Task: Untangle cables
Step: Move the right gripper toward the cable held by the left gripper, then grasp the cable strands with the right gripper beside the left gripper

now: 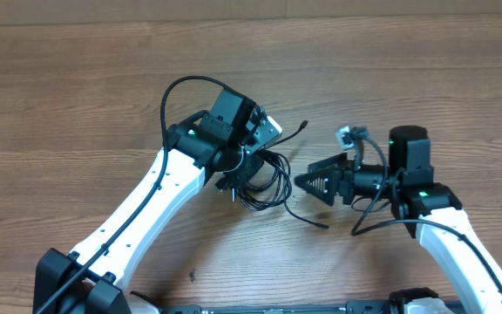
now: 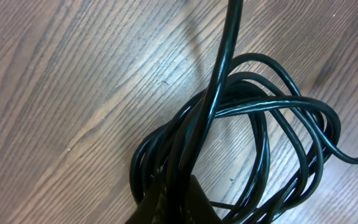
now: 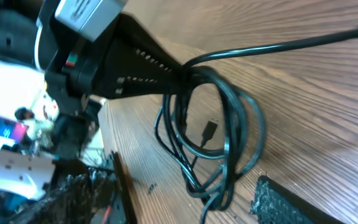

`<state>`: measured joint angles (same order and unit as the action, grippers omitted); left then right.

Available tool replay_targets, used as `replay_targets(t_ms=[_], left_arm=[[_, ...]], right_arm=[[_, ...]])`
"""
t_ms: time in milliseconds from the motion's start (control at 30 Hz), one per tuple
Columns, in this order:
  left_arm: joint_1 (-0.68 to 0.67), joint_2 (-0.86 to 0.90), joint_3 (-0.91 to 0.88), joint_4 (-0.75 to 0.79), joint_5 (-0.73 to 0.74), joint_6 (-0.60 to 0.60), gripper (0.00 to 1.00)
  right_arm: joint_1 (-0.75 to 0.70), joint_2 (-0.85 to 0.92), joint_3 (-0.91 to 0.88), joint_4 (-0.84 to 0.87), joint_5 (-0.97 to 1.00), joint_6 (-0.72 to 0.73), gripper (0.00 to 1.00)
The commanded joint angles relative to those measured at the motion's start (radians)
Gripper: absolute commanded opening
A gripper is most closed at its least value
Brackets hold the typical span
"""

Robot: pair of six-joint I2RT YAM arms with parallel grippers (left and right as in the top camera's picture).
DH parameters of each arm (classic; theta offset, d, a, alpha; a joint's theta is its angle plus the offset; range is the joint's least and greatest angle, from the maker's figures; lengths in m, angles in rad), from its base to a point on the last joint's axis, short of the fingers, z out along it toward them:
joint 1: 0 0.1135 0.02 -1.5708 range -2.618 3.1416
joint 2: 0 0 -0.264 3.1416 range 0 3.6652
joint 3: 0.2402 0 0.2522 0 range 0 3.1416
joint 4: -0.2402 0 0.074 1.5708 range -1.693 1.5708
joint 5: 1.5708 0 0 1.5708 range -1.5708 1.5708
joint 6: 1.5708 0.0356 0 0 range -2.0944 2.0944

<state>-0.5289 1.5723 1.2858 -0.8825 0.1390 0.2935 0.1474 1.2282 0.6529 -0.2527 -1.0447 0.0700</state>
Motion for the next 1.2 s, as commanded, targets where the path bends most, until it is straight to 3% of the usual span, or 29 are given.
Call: replay_targets(t_ms=[0,233,400,933,1067,1167], left_arm=[[-0.002,-0.024,0.021,0.006,0.035,-0.057,0.04],[-0.002,-0.024,0.021,0.005,0.050,-0.192,0.04],[-0.002,-0.024,0.021,0.005,0.097,-0.206,0.04],[-0.002,-0.024,0.021,-0.017,0.177,-0.238,0.04],[-0.002,-0.024,0.021,-0.021,0.179,-0.238,0.04],[-0.002,-0.024,0.021,-0.014,0.232,-0.238,0.04]], right_arm=[[0.047,-0.001,0.023,0.010,0.060,-0.053,0.79],[0.165,-0.001,0.023,0.020,0.291,-0.053,0.77],[0.207,-0.001,0.023,0.032,0.373,-0.052,0.65],[0.212,-0.001,0.023,0.026,0.465,-0.048,0.64],[0.212,-0.001,0.023,0.020,0.476,-0.048,0.52],[0.212,-0.001,0.023,0.018,0.476,-0.048,0.49]])
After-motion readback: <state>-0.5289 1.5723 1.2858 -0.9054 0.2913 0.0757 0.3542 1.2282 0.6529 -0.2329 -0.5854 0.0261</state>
